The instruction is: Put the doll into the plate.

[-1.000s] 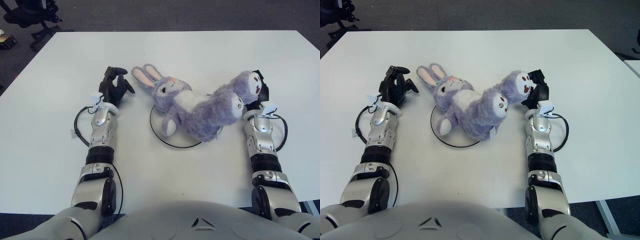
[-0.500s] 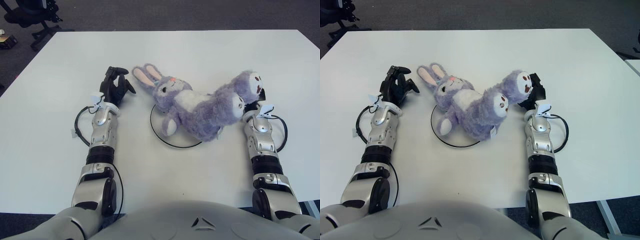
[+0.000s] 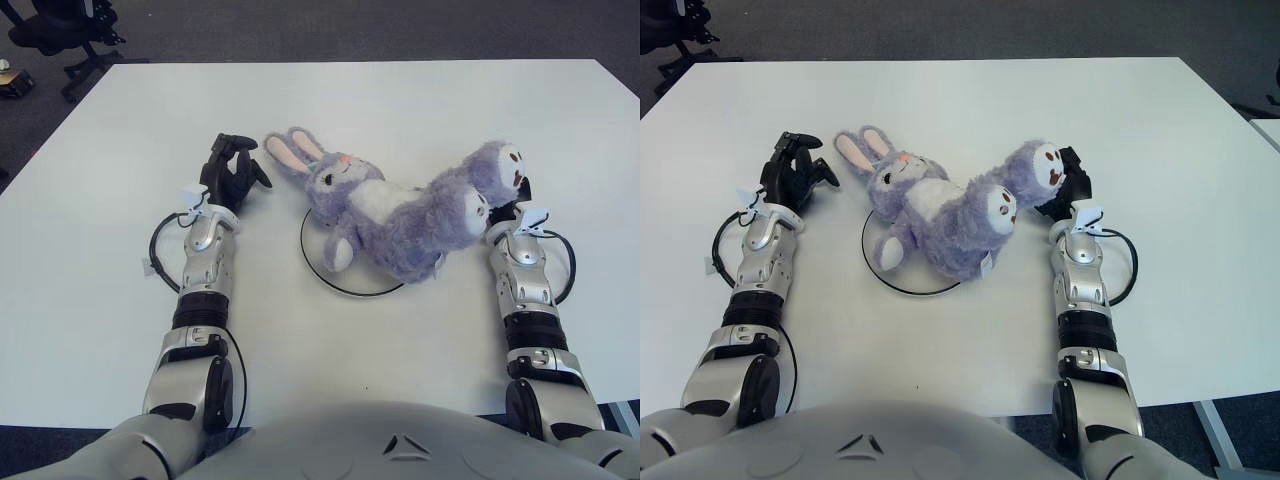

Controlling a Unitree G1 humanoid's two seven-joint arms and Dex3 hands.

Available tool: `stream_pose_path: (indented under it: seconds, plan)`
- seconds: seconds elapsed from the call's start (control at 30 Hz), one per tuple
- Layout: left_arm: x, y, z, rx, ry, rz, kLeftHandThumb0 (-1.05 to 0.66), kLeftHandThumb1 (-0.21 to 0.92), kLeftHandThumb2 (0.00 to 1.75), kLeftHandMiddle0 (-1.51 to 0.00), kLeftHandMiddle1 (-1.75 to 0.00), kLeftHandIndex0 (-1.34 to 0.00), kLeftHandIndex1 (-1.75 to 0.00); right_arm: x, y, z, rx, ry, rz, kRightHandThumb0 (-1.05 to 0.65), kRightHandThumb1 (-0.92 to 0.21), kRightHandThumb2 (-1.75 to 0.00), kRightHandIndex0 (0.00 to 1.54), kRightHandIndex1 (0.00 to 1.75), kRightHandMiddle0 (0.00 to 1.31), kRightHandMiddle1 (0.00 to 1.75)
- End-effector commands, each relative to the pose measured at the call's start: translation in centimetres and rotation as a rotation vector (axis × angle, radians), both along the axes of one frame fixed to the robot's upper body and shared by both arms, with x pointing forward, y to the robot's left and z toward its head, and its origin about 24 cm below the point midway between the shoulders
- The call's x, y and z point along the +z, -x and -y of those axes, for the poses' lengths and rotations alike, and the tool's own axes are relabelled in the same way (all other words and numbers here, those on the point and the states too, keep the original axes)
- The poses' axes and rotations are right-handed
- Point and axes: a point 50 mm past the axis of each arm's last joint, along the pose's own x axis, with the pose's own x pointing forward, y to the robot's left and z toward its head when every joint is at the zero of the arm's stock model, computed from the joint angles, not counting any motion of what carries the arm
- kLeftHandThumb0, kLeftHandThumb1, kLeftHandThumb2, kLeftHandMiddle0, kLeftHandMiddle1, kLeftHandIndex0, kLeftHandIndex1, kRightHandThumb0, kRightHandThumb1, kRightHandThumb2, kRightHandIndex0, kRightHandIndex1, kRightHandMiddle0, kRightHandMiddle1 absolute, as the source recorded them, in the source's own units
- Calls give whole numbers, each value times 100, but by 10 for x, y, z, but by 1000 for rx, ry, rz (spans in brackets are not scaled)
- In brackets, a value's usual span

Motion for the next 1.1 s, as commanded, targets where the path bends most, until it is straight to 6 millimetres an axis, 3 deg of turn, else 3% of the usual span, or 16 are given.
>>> stream_pose_path:
  seconds: [0.0,0.57,1.07]
  plan:
    - [-25,12,-3,15,10,-95,-35,92,45,-96,-175,-27,-168,-14,5,2,-4,5,-74,-38,-67,-85,95,175,35,175]
    - [-24,9,-3,-1,38,-98,-35,92,41,-96,-175,-31,-164,-14,5,5,-19,14,-80,-39,-66,-86,95,175,36,175]
    - [-20,-3,8,-82,35,-92,-35,92,38,-95,-175,-34,-160,-15,21,14,-100,36,-84,-39,-66,-87,94,175,36,175]
